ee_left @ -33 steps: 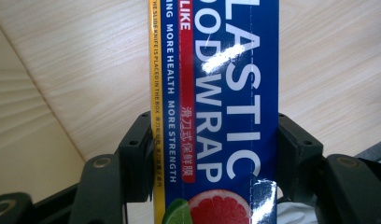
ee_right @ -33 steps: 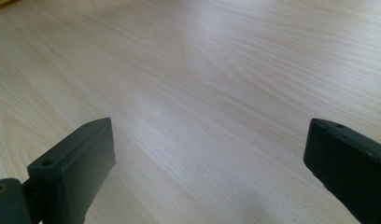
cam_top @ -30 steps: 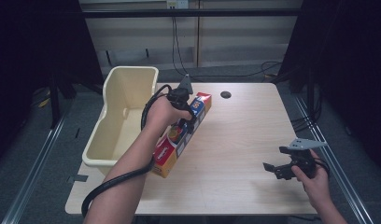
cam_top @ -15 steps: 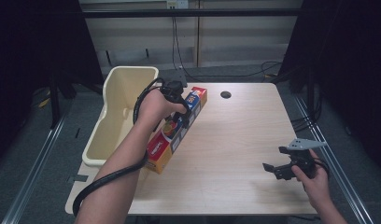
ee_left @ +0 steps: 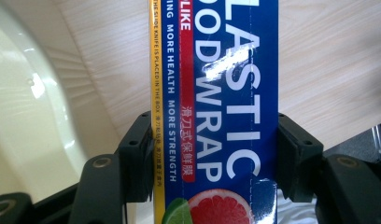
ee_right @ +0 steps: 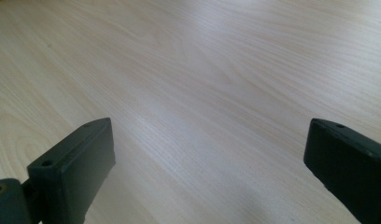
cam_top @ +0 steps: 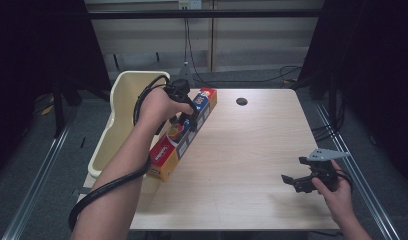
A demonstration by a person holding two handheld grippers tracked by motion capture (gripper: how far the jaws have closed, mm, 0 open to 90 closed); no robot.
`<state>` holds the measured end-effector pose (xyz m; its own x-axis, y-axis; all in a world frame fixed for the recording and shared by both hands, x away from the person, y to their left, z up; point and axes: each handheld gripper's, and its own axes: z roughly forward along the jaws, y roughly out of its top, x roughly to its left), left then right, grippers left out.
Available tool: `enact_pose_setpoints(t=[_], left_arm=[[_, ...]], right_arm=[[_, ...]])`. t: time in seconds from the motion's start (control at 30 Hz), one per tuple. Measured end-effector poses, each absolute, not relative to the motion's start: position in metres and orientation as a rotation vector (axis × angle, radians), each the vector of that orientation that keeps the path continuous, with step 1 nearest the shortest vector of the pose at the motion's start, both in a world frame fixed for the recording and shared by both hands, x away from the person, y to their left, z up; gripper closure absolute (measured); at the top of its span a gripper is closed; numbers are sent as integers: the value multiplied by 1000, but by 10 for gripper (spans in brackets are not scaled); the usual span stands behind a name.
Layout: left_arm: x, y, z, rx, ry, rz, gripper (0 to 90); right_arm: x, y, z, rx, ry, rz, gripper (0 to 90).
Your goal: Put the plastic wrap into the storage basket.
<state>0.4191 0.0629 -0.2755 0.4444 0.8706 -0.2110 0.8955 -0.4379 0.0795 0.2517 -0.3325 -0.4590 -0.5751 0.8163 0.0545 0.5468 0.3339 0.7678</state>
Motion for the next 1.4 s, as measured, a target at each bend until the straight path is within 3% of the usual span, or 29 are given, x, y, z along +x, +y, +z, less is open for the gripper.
enact_pose_setpoints(t=[1.4], left_arm=[[429, 99, -222, 2424, 1669, -175, 408]], right_arm=[[252, -333, -462, 1227, 2271, 1090, 17]])
